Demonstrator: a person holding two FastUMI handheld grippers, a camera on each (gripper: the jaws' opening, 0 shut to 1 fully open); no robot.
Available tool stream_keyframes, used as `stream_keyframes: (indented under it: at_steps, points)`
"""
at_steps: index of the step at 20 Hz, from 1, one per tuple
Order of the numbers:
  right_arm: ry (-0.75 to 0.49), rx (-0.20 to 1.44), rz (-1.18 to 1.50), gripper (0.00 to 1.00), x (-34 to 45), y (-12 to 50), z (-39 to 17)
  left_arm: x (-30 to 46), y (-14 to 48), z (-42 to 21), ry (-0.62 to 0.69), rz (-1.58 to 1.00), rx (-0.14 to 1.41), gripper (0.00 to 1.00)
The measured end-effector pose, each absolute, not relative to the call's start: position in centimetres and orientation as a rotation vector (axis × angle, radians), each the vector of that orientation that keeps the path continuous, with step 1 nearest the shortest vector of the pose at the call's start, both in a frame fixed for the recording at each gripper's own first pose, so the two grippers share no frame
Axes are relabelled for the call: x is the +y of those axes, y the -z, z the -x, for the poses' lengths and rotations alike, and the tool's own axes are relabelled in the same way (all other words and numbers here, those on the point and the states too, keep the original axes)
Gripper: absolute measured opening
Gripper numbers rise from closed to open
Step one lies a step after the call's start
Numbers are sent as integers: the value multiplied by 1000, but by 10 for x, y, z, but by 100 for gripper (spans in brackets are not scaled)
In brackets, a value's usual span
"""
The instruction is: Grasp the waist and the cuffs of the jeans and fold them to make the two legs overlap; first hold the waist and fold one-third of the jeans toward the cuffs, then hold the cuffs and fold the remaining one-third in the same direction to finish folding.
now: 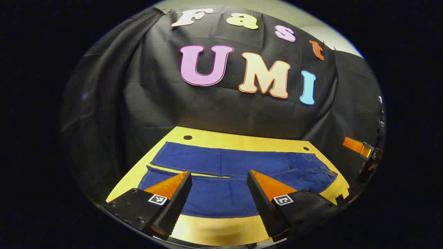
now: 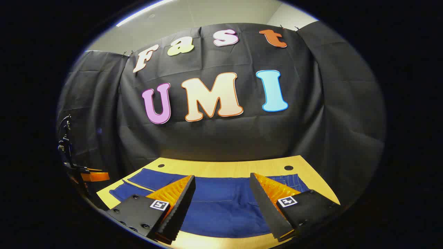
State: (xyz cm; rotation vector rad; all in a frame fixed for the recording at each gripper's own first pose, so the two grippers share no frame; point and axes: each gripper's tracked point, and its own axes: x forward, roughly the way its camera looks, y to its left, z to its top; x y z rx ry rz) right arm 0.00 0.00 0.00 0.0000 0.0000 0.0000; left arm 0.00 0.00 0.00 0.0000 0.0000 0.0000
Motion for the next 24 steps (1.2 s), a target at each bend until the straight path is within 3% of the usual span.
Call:
stream_keyframes:
  at_steps: [2, 4, 5, 18, 23, 24]
  points:
    - [14, 16, 2, 98, -4, 6, 1, 0, 3, -3, 4, 7, 7, 95]
    - [28, 29, 5, 94, -6, 11, 4, -3, 3, -7, 10, 19, 7, 95]
    - [36, 35, 9, 98, -8, 14, 5, -3, 4, -9, 12, 27, 7, 95]
    - [61, 126, 107, 98, 0, 49, 17, -4, 3, -19, 96, -51, 37, 94]
    - [51, 167, 108, 94, 10, 68, 23, 8, 51, -21, 277, -158, 185, 95]
    - [54, 177, 115, 98, 12, 72, 26, 12, 62, -21, 311, -179, 227, 95]
